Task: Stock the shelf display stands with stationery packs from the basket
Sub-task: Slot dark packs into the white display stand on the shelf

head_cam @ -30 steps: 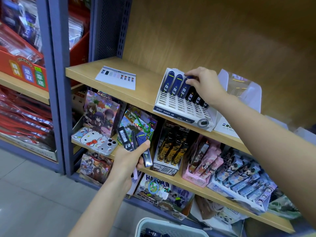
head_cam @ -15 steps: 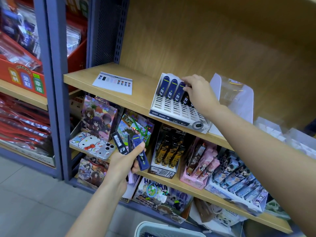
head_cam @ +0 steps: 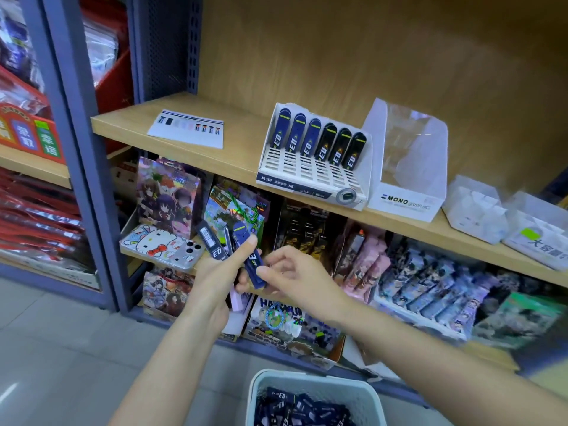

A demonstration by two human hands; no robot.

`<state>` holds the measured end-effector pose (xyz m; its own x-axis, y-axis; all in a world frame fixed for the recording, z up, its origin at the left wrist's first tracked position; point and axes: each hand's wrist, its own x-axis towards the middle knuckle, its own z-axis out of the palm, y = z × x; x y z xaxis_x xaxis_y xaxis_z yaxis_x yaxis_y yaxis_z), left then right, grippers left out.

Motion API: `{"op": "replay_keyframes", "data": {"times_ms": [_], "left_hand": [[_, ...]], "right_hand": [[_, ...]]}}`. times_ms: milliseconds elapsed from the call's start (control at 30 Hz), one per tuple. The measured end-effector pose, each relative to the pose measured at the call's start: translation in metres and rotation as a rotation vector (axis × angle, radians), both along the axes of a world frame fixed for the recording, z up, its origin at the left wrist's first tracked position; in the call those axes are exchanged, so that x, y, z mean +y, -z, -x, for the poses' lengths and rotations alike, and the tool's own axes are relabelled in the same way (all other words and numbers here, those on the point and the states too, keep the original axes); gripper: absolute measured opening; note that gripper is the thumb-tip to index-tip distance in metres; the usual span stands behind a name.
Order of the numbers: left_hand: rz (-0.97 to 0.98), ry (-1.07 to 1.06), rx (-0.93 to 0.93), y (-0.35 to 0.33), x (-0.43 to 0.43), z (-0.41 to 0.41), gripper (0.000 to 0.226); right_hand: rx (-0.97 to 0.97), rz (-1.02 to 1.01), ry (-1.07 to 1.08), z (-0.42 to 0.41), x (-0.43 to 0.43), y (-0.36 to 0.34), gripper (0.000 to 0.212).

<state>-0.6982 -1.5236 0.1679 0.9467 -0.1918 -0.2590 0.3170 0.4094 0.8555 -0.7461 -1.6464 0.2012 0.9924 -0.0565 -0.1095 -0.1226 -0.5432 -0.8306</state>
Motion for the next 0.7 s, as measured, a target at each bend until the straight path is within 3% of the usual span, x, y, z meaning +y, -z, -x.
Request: {"op": "replay_keyframes", "data": {"times_ms": [100, 267, 367, 500, 700], "left_hand": [[-0.012, 0.013, -0.016, 0.001, 0.001, 0.003, 0.022], [-0.032, 0.000, -0.025, 0.000, 0.004, 0.004, 0.028], [-0.013, -0.005, -0.052, 0.000, 0.004, 0.003, 0.019], [-0.017, 0.009, -0.082, -0.001, 0.003, 0.006, 0.018], [-0.078, 0.003, -0.109, 0.000, 0.003, 0.005, 0.018]], "right_hand": [[0.041, -0.167, 0.030, 0.000, 0.009, 0.004, 0.013], [0.038, -0.207, 0.023, -0.001, 0.009, 0.000, 0.020], [0.034, -0.236, 0.051, -0.003, 0.004, -0.001, 0.011], [-0.021, -0.054, 0.075, -0.004, -0.007, -0.007, 0.007], [-0.144, -0.084, 0.041, -0.003, -0.025, -0.052, 0.021]]}}
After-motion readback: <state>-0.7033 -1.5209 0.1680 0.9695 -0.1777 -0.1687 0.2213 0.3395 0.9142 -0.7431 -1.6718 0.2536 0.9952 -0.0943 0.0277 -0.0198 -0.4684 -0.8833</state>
